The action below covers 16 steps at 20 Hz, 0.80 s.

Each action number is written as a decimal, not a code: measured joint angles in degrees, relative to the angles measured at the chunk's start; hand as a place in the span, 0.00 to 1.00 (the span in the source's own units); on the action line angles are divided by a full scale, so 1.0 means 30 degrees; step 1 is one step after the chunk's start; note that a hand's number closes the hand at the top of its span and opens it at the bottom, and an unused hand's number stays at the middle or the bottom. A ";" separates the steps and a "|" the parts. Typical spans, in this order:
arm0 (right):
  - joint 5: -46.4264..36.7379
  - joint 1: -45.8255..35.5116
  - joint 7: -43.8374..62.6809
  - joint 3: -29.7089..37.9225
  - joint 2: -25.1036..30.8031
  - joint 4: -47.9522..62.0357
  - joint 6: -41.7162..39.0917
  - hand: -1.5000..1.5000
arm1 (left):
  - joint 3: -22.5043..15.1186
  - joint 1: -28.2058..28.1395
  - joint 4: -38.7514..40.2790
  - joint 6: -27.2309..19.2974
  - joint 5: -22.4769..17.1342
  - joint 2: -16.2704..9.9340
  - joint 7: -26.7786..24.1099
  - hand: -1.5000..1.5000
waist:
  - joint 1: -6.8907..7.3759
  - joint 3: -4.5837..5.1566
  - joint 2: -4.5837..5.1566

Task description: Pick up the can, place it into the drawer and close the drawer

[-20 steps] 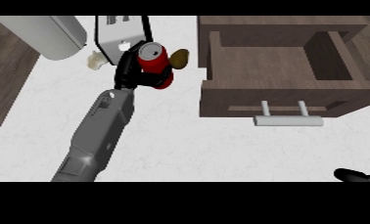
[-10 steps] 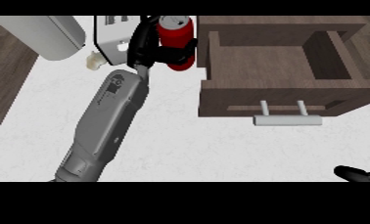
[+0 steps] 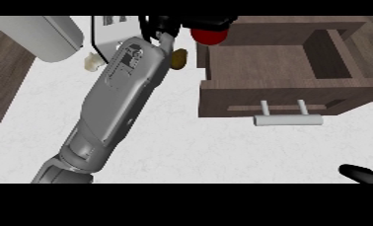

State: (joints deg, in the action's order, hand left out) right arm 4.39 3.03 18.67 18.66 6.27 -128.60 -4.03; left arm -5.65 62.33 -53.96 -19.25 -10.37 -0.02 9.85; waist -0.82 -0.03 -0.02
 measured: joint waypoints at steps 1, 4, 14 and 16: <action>0.0014 0.0053 -0.0074 -0.0011 -0.0007 0.0024 -0.0058 0.00 | -0.0033 0.0697 0.0402 -0.0304 -0.0132 0.0000 0.0220 1.00 | -0.0064 0.0003 0.0015; -0.0007 0.0071 -0.0071 -0.0008 -0.0014 -0.0093 -0.0048 0.00 | -0.0226 0.2296 0.1820 -0.0780 -0.0471 0.0003 0.0394 1.00 | -0.0189 -0.0003 0.0053; 0.0260 -0.0456 0.0327 -0.0037 0.0152 -0.0284 0.0002 0.00 | -0.1635 0.6517 0.6139 -0.1919 -0.2464 0.0006 0.0498 1.00 | -0.0620 -0.0014 0.0156; 0.0210 -0.0576 0.0216 -0.0162 0.0140 -0.0204 -0.0029 0.00 | -0.1829 0.7393 0.7096 -0.2046 -0.2804 0.0004 0.0497 1.00 | -0.0748 -0.0021 0.0204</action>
State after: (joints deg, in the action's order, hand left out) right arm 5.02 1.30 19.32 18.18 6.69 -129.21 -4.12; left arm -11.14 84.51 -32.67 -25.39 -18.78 0.00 11.34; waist -3.06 -0.09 0.60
